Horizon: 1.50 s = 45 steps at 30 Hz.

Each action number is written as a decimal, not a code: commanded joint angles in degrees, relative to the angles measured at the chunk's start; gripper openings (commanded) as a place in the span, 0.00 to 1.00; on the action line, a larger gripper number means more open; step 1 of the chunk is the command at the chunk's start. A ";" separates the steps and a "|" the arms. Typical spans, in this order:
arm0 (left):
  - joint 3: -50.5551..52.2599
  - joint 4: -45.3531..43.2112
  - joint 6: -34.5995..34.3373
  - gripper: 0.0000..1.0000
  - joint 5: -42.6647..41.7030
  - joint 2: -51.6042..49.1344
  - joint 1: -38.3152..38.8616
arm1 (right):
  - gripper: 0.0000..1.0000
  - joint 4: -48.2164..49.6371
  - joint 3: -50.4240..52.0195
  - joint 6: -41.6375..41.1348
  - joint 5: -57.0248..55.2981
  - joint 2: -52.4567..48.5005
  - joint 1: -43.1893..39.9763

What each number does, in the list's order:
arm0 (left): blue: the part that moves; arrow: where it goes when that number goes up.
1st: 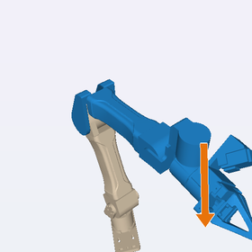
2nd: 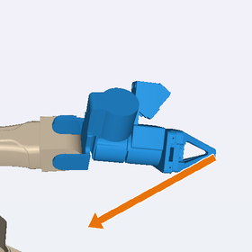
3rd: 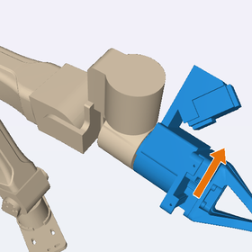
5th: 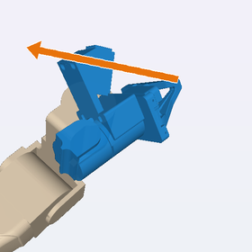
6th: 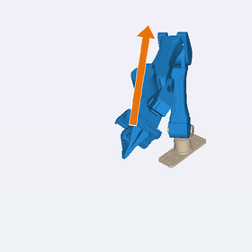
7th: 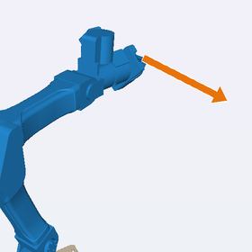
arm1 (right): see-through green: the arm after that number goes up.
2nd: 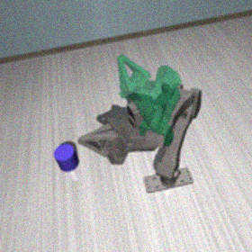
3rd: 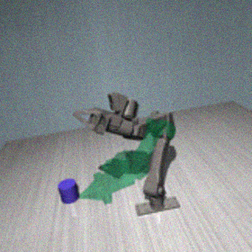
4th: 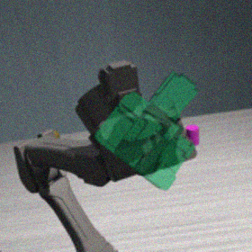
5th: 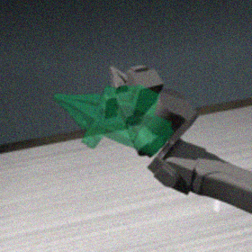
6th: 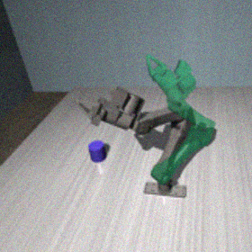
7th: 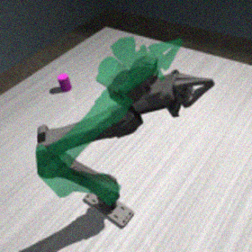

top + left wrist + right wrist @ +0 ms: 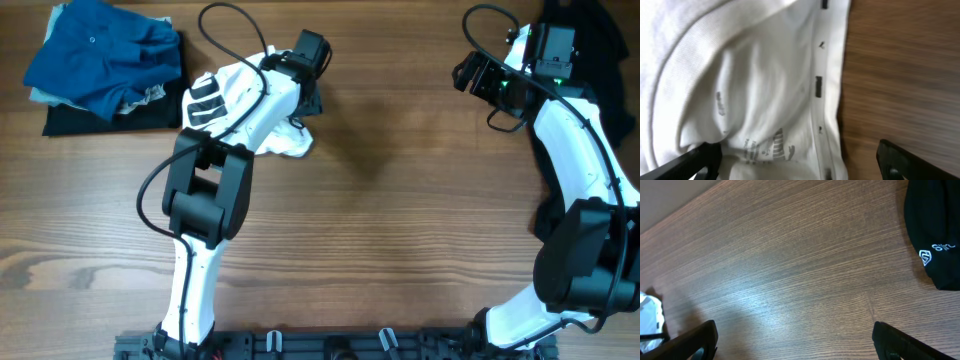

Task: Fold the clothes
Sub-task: 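Carry the bundle left and place it on the blue shirt stack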

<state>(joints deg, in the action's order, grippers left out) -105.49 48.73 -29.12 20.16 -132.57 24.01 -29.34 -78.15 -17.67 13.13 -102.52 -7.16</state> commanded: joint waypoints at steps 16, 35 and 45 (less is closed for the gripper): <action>-4.66 15.61 6.47 1.00 6.34 2.36 1.16 | 1.00 2.34 -0.15 0.98 1.97 -0.20 1.75; -4.33 16.50 14.10 0.96 9.92 -13.25 -3.34 | 1.00 2.36 -0.15 0.98 2.38 -0.20 1.75; -4.28 16.44 10.25 0.16 10.16 -14.99 -4.37 | 1.00 2.34 -0.15 1.11 2.36 -0.20 1.75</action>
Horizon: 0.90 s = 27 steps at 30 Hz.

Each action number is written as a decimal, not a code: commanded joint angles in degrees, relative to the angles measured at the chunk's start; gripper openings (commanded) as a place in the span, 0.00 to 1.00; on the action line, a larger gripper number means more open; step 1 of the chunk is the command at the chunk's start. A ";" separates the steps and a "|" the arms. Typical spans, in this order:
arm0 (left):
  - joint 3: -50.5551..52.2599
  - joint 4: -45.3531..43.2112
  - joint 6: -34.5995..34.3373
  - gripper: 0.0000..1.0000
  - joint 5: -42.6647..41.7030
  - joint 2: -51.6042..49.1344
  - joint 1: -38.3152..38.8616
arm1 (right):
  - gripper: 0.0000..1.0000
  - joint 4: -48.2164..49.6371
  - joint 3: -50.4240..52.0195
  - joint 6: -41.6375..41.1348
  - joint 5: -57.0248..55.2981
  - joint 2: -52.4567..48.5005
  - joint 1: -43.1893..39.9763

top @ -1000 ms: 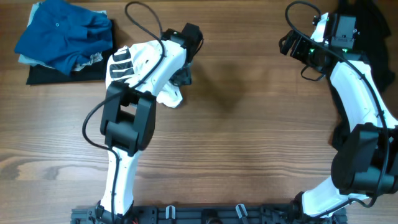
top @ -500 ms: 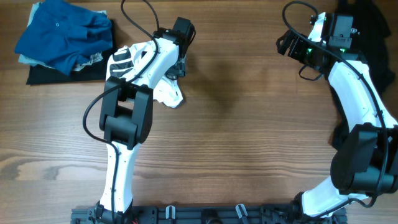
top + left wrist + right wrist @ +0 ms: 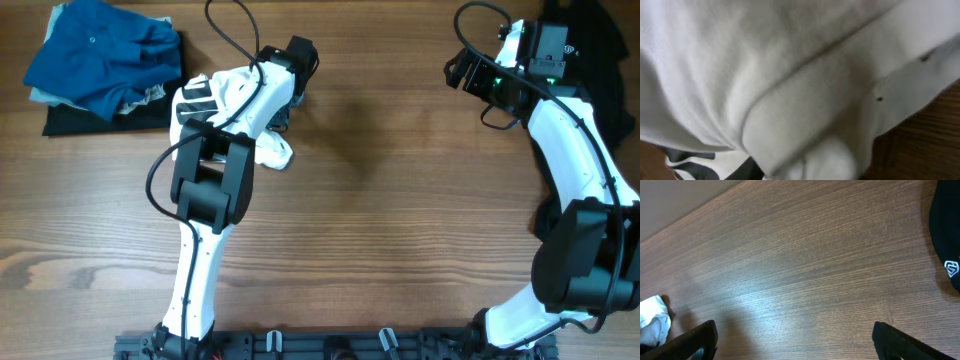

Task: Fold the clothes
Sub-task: 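Carry the bundle left and place it on the blue shirt stack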

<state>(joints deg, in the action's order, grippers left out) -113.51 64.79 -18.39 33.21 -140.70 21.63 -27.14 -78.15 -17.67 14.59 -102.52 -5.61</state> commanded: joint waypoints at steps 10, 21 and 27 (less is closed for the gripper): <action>-15.61 15.41 1.84 0.04 -2.49 8.02 -2.23 | 1.00 0.28 -0.15 1.01 0.92 -0.20 0.20; -19.37 1.09 30.03 0.04 7.58 26.23 -12.24 | 1.00 0.24 -0.15 0.96 2.03 -0.20 0.20; -19.34 -20.37 49.77 0.04 5.57 21.88 -25.79 | 1.00 -0.28 -0.15 1.09 2.01 -0.20 0.20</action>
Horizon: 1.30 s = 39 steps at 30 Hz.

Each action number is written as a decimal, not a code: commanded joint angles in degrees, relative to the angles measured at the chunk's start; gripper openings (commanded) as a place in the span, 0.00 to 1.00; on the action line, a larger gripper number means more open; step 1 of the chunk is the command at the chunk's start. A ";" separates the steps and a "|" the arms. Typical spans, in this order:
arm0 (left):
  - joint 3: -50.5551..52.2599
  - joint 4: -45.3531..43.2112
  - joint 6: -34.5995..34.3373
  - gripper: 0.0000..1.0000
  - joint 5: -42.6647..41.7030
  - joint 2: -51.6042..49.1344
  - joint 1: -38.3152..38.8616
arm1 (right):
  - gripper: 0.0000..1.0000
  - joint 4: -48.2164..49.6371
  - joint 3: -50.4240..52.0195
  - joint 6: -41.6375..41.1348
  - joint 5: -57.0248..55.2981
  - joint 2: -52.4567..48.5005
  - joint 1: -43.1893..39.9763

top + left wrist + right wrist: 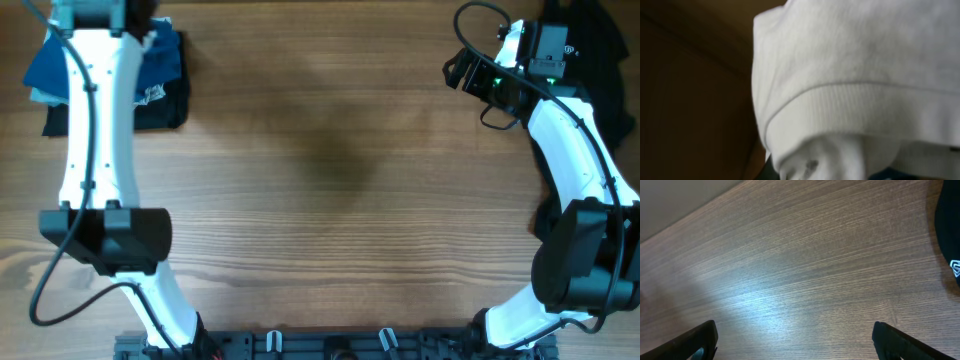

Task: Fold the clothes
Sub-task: 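Carry the bundle left and place it on the blue shirt stack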

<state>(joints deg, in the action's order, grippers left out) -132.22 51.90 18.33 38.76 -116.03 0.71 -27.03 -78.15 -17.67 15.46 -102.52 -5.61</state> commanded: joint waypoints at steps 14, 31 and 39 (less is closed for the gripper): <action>-0.42 -7.72 31.41 0.04 -14.99 -13.66 -15.28 | 1.00 -3.15 -0.15 0.98 0.90 -0.20 0.94; -0.02 10.32 -1.22 1.00 -71.32 -14.08 -11.50 | 1.00 -3.26 -0.17 0.98 0.92 -0.20 1.31; -0.04 -0.98 -12.87 1.00 -44.61 -6.82 -15.13 | 1.00 -3.26 -0.15 1.05 0.90 -0.20 1.31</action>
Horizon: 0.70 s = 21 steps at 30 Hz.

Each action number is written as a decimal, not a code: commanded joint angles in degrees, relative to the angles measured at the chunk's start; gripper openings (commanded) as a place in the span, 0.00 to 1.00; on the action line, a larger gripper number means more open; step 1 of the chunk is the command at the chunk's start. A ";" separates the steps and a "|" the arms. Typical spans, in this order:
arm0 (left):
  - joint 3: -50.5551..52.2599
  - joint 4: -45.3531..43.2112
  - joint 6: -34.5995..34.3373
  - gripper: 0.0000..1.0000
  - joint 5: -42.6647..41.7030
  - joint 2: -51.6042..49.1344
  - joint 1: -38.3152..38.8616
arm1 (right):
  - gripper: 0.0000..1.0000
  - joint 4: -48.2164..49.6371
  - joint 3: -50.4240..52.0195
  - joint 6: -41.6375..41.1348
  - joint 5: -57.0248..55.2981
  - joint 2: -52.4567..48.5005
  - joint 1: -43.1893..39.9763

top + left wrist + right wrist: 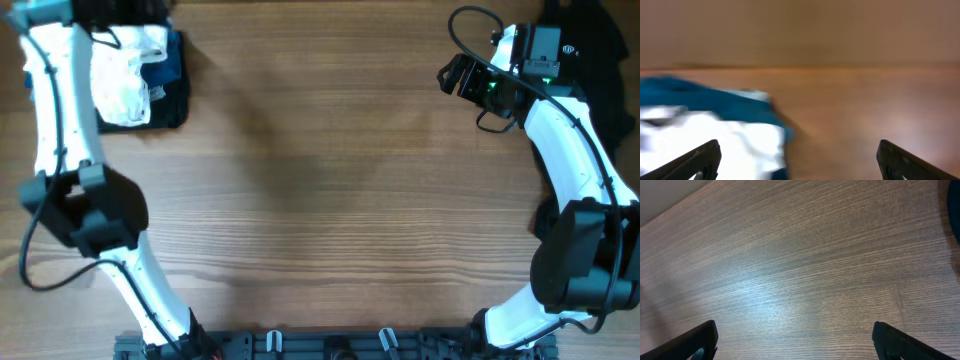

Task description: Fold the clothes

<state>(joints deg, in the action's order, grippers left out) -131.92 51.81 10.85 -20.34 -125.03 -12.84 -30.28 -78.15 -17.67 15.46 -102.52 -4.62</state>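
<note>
A crumpled white garment (122,72) lies on top of the pile at the far left corner, over a blue garment (172,52) and a black one (166,108). In the blurred left wrist view the white garment (715,145) and the blue garment (710,99) sit low on the left. My left gripper (799,170) is open and holds nothing, set back from the pile. Over bare wood at the far right, my right gripper (797,347) is open and holds nothing. A black garment (600,40) lies behind the right arm.
The wooden table (330,200) stretches between the two arms. The left arm (60,110) runs up the table's left edge to the far corner. The right arm (570,140) stands along the right edge, beside the black garment.
The white garment was bunched in my left gripper over the pile; now it lies on the pile and the gripper is open and off it. The right gripper barely shifted.
The white garment first lay left of the table's middle with my open left gripper at it. Then the cloth filled the wrist view, bunched smaller. Then it hung in the gripper by the far left pile. Now it rests on that pile, released.
</note>
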 commanded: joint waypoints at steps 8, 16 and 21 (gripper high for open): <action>-0.31 -9.64 -5.38 1.00 21.07 -13.99 -2.01 | 1.00 0.00 -0.15 1.05 0.90 -0.20 0.33; -0.37 -11.10 -5.40 1.00 19.69 -23.78 -1.57 | 1.00 -0.02 -0.15 1.11 0.92 -0.20 0.33; -0.44 -10.25 -7.50 1.00 14.78 -10.60 -1.11 | 1.00 -0.09 -3.06 8.79 0.42 1.75 0.26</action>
<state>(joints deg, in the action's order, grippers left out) -133.51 40.66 6.31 -0.95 -143.31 -14.48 -29.71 -78.17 -15.57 15.46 -102.52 -4.62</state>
